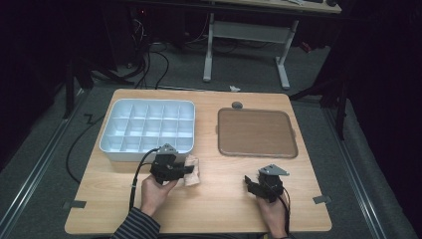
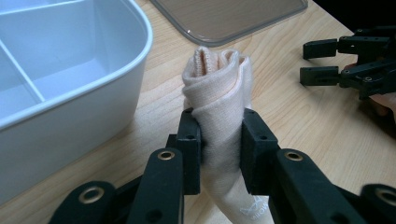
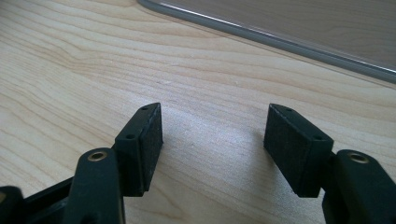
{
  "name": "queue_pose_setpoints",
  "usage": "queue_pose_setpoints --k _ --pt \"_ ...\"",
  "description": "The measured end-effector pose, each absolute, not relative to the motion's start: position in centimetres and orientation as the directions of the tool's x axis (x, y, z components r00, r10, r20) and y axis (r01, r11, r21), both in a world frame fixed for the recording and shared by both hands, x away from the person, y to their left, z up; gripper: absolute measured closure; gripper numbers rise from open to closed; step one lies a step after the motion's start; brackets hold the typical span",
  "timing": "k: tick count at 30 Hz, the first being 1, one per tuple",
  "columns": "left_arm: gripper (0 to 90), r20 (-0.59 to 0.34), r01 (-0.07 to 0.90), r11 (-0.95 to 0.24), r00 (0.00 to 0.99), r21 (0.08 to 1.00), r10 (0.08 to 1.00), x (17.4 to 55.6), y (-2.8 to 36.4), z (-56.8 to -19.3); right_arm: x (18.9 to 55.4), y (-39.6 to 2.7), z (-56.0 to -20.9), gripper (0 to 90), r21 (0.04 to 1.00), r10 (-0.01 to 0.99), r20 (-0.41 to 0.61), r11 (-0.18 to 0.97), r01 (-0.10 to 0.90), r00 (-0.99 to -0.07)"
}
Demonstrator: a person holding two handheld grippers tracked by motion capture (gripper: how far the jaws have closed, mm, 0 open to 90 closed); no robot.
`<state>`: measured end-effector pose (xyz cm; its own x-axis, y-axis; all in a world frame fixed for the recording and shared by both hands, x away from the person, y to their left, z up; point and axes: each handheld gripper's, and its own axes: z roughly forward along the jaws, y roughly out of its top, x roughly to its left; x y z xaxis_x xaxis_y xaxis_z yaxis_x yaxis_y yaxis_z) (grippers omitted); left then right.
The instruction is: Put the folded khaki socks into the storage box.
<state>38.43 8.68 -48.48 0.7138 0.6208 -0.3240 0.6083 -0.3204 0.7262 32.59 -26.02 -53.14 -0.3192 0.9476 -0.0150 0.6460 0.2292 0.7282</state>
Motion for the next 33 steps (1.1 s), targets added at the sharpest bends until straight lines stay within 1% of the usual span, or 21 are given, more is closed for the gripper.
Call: queue_pose_setpoints --k 7,12,14,29,33 --pt "72.6 -0.326 0.614 -0.337 0.717 0.714 0.616 38.6 9.3 -48.2 32.6 -26.0 -53.1 37.3 0.728 0.948 -0.012 0.226 0.647 -0.318" --pt "72.7 -0.297 0.599 -0.351 0.722 0.72 0.624 38.9 10.2 -46.9 32.6 -26.0 -53.1 37.3 0.728 0.948 -0.011 0.226 0.647 -0.318" --pt "72.7 -0.3 0.598 -0.347 0.724 0.722 0.622 38.8 10.5 -46.6 32.6 -26.0 -53.1 37.3 0.728 0.948 -0.011 0.225 0.647 -0.318" --pt "72.6 -0.286 0.601 -0.366 0.722 0.711 0.63 39.3 11.4 -46.5 32.6 -26.0 -53.1 37.1 0.728 0.948 -0.011 0.226 0.647 -0.319" --pt "72.6 -0.303 0.608 -0.345 0.714 0.715 0.632 39.4 12.0 -46.4 32.6 -26.0 -53.1 36.9 0.728 0.948 -0.011 0.227 0.647 -0.319"
